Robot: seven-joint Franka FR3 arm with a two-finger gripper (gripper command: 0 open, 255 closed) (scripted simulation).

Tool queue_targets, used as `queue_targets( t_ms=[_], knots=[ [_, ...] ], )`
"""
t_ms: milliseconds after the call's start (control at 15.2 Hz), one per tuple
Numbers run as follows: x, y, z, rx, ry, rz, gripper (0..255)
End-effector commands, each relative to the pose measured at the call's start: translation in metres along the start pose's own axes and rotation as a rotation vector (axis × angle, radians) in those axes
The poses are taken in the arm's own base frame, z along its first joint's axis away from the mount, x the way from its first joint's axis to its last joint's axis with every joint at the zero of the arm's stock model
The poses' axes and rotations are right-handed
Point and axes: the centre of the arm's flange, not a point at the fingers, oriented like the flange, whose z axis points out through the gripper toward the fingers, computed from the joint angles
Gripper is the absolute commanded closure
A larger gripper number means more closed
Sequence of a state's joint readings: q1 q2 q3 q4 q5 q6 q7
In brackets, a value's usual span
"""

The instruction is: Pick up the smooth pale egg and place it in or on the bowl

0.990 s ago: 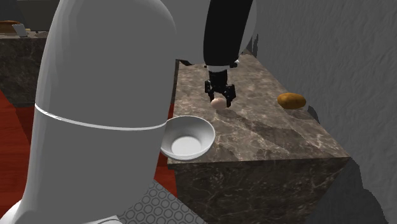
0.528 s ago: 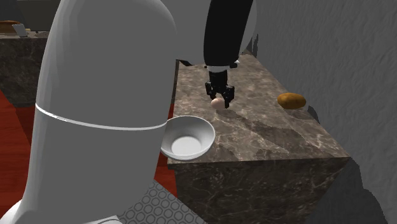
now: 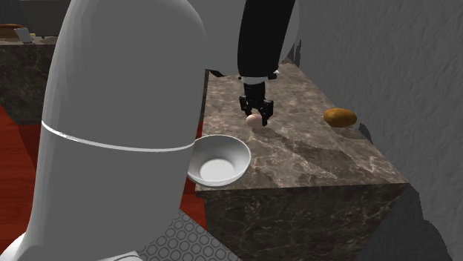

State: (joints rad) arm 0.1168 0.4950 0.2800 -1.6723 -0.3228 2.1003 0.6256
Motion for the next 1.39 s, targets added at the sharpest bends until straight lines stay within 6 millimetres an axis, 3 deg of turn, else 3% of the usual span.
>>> queue_targets(
  t_ms=[0,1320],
  knots=[
    [0.000,0.000,0.000,0.000,0.000,0.000,255],
    [0.004,0.015,-0.104,0.000,0.000,0.000,255]
  ],
)
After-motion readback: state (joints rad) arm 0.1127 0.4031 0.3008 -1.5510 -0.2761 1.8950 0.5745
